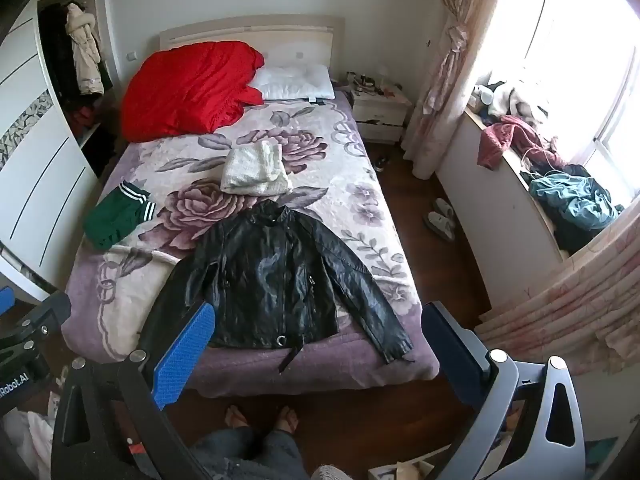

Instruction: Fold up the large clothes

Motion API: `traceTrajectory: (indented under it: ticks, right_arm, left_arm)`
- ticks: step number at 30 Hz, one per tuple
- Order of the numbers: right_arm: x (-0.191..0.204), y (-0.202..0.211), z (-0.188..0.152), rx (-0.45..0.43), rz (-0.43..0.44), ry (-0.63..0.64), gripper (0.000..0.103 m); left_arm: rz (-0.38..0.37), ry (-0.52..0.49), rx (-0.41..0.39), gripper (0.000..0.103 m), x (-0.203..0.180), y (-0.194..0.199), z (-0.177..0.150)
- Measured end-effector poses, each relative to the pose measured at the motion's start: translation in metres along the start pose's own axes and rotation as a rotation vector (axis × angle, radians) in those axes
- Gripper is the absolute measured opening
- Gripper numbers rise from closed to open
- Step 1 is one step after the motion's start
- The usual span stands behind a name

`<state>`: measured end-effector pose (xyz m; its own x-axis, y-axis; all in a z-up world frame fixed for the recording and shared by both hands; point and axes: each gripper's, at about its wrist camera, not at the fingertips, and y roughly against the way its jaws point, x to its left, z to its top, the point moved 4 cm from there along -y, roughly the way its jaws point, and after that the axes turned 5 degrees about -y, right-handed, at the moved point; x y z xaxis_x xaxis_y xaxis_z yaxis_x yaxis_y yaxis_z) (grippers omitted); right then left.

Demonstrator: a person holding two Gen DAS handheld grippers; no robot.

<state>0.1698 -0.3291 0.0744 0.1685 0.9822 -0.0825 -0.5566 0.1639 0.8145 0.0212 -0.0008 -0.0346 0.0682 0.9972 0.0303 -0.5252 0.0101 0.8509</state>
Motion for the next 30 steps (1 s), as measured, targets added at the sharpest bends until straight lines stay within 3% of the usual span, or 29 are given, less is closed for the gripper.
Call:
traceTrajectory:
  ticks: [13, 30]
  right_arm:
    - [0.000, 0.003, 0.002, -0.012, 0.008, -0.004, 0.103]
    - [0.012, 0.010, 0.014, -0.018, 0.012, -0.005, 0.103]
  left_arm:
    - [0.005, 0.001, -0.016, 0.103, 0.000, 0.000, 0.000]
    - [0.009, 0.000, -0.024, 0.103, 0.006, 0.011, 0.027]
